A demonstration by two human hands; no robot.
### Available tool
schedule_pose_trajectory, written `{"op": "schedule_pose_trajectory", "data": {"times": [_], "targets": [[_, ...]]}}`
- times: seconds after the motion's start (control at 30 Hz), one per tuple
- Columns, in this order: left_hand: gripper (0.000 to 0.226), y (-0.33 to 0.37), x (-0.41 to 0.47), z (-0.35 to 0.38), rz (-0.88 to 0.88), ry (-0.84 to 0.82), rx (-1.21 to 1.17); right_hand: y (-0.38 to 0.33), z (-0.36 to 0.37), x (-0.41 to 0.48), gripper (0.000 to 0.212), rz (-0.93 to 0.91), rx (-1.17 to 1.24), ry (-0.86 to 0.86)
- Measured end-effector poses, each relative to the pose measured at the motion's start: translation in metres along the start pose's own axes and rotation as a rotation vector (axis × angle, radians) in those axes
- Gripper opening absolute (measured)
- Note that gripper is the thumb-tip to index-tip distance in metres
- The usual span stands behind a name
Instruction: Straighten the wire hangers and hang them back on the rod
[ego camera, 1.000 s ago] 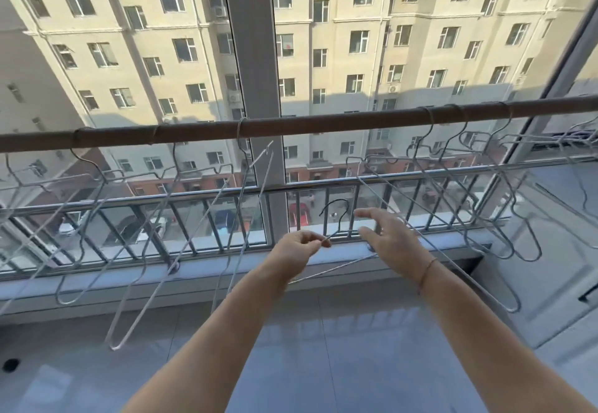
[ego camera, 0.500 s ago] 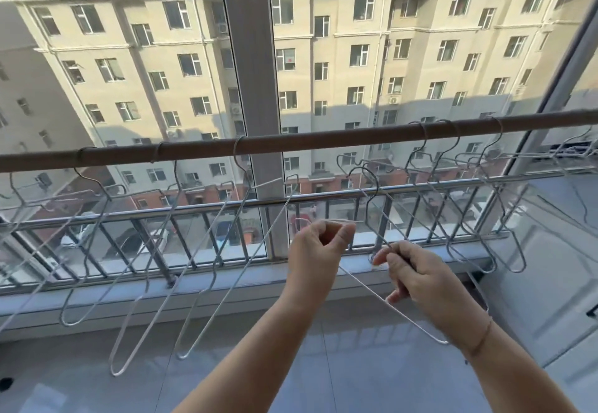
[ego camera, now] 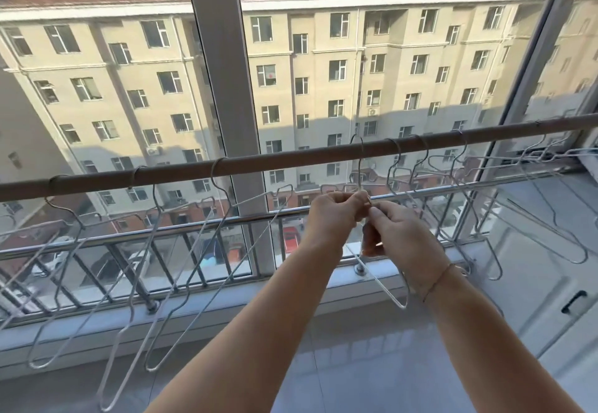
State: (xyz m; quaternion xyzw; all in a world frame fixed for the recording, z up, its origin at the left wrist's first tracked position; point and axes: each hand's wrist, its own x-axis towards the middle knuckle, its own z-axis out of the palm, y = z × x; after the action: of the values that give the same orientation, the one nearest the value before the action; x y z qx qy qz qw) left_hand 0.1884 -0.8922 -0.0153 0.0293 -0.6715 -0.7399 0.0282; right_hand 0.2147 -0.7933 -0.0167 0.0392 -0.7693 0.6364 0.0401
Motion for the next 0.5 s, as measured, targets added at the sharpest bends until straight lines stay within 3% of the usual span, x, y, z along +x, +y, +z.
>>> {"op": "schedule_pose_trajectory", "data": {"times": [0.3, 0.43, 0.5], "targets": [[0.016, -0.018, 0.009, 0.02, -0.079, -0.016, 0.023, 0.025, -0.017, 0.008, 0.026, 0.07, -0.065, 0.011], [0.012, -0.017, 0.0, 0.015, -0.002, 0.062, 0.088, 0.024, -0.027, 0.002, 0.022, 0.01, -0.452, 0.0], [0.007, -0.014, -0.009, 0.004, 0.079, 0.119, 0.13, 0.022, -0.029, -0.007, 0.044, -0.028, -0.569, 0.011]]}}
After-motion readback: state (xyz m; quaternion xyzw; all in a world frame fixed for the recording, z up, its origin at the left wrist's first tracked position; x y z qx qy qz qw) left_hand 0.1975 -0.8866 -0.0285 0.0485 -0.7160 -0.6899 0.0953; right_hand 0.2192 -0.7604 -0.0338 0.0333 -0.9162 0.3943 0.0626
